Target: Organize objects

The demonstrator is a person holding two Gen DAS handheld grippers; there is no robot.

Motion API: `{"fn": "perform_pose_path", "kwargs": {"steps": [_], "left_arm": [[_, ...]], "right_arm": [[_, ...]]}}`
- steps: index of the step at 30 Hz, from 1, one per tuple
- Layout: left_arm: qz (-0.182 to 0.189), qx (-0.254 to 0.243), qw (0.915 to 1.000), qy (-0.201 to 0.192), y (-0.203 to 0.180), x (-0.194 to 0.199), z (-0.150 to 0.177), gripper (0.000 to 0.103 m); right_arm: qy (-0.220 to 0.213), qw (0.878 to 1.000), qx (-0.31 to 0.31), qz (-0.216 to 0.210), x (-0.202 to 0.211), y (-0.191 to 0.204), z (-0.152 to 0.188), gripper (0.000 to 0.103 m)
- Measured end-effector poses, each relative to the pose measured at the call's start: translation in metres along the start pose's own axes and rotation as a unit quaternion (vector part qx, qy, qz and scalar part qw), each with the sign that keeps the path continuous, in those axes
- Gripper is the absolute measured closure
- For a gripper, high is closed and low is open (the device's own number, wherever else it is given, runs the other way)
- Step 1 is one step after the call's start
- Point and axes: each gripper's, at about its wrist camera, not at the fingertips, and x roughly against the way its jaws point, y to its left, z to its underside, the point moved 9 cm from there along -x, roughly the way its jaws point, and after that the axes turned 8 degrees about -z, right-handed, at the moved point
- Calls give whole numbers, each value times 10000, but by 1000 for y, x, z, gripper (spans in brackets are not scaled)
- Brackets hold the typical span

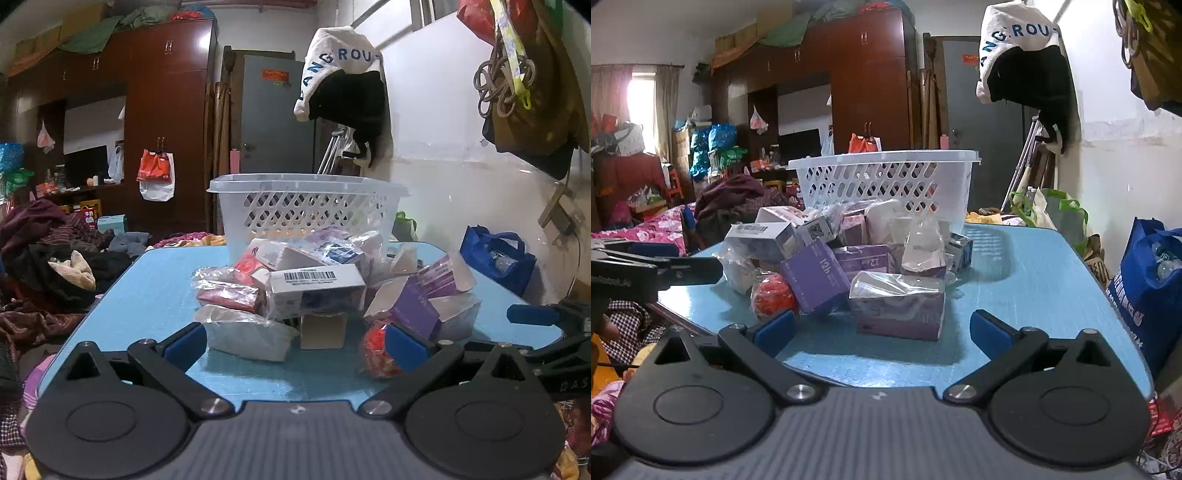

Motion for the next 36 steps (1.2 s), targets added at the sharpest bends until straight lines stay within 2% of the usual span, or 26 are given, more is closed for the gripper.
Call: {"fn": "perform_pose_path", "kwargs": {"steps": [17,36], "left_arm": [[-163,-125,9998,-31,-2,0,3,0],[-74,-174,9997,-128,-7,2,2,0]], "right_arm": [[10,9998,-28,-189,-9,8,0,0],[-20,9998,-49,-184,-8,5,-1,0]]}}
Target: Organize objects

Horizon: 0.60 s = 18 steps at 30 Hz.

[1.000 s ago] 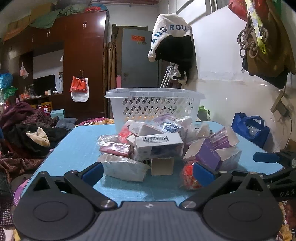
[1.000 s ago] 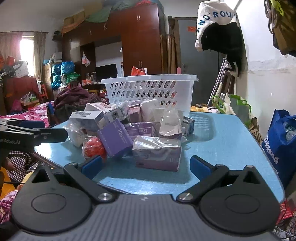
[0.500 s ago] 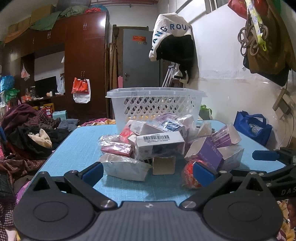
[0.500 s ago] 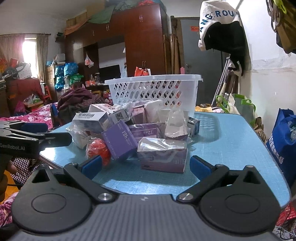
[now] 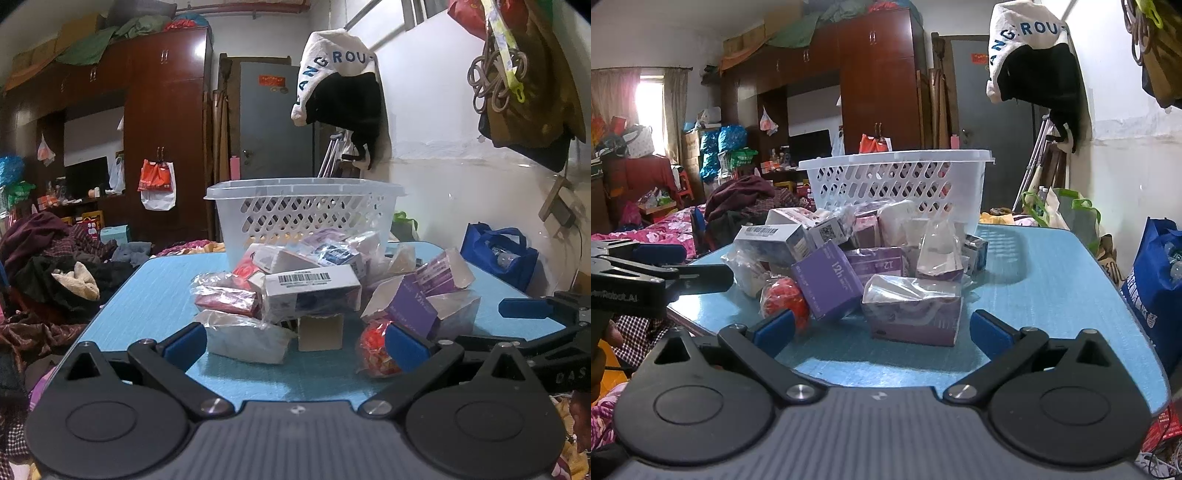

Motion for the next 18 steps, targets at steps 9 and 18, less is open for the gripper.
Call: {"fn": "perform_pose_path", "kwargs": {"steps": [9,18], "left_arm": [[40,-83,10000,-29,-3,0,0,0],[73,-84,9998,-155,3,2,-2,0]], "right_arm": [[-105,9999,-57,79,3,-5,-2,0],[-118,9999,-74,43,2,-7,-1,0]]}}
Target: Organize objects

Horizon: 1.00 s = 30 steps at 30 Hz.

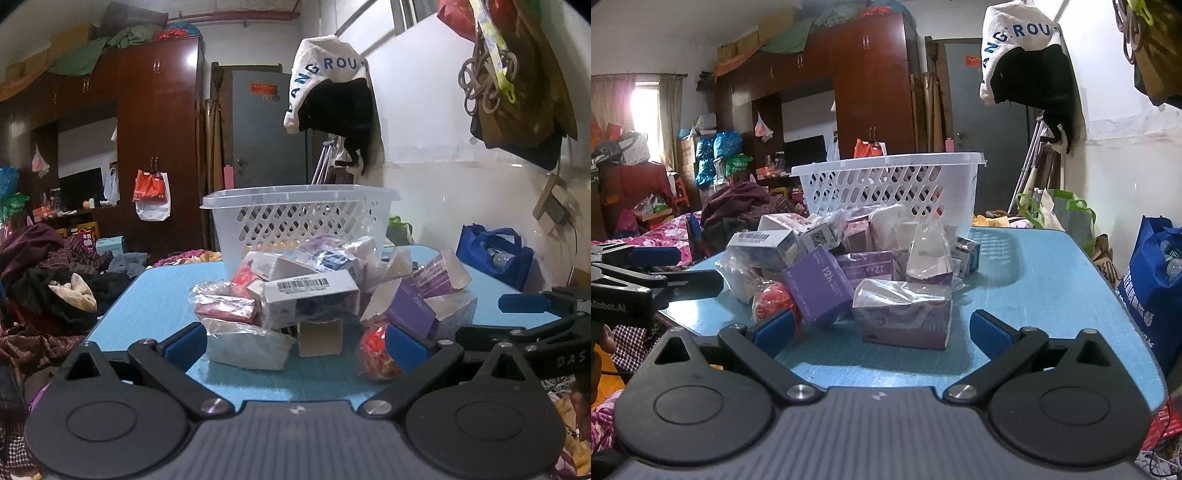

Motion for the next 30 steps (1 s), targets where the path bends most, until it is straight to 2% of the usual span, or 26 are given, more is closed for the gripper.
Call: {"fn": "perform_pose_path", "kwargs": {"steps": [9,15,17,23,24,27,30], "left_arm": [[194,234,9995,-94,15,-2,-9,5],[469,300,9984,19,-7,-15,-20,6],[476,276,9984,125,-14,-24,-22,6],[262,382,9981,401,-17,-46,-17,6],[252,404,9980,419,-16,-48,-16,6],[209,391,9981,418,-15,-50,-14,7],[198,364,9981,446,-17,-54,-13,10]], "right_arm": [[-282,9995,-113,-93,7,-10,-11,0],[-299,9995,7,22,3,-12,-22,16],[-272,9996,44,72,-1,-12,-24,17],[-237,9995,58,193,-10,-19,-28,19],[-228,9995,51,203,-12,-19,-28,21],[-203,9997,-21,119,-17,-22,-28,35],[-103,9998,-35,140,-25,-23,-26,39]]}}
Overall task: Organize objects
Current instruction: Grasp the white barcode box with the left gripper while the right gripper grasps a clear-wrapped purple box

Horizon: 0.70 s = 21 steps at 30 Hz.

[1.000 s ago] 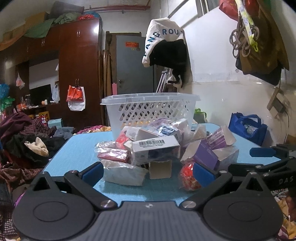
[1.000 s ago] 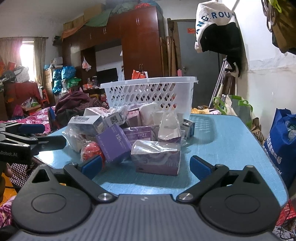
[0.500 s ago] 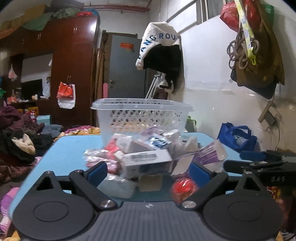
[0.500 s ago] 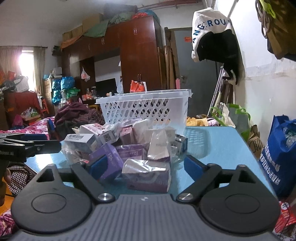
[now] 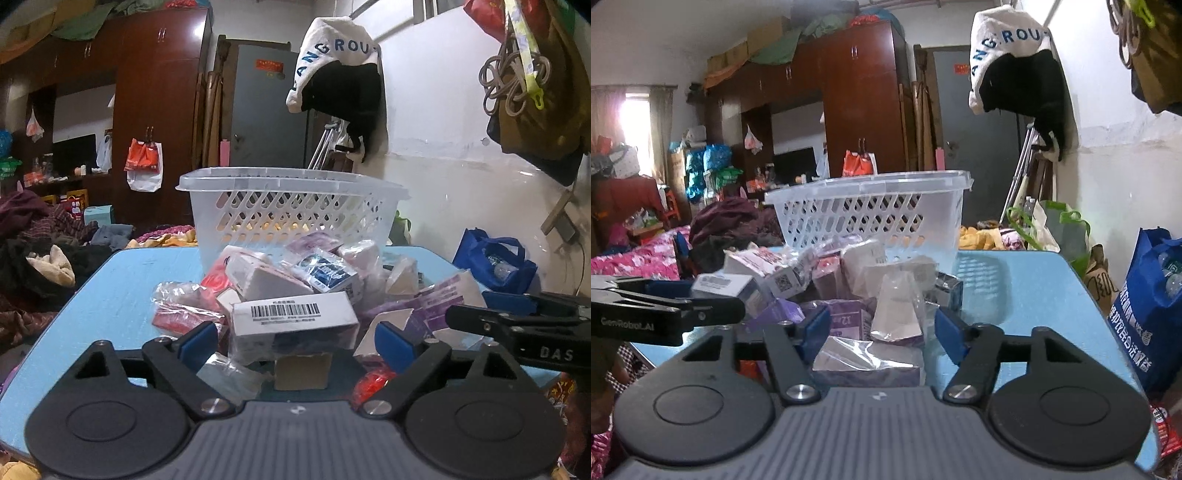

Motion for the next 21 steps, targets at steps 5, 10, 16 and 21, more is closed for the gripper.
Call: {"fn": "perform_pose_path", "kwargs": {"steps": [5,10,16,21], "left_arm": [[-50,-15,10000,-10,0,-8,2,25],[175,67,9996,-234,-2,1,-1,27],[267,79,9988,-411,-1,10,-4,27],[289,33,9987,-429,-2,8,-7,27]], "right_arm": [[36,9999,-95,45,-3,-5,1,66],[-75,9999,-86,123,3,-9,-1,67],[-276,9994,-140,146,12,-14,-10,67],[-375,9991,-139,130,17,-17,-16,67]]}}
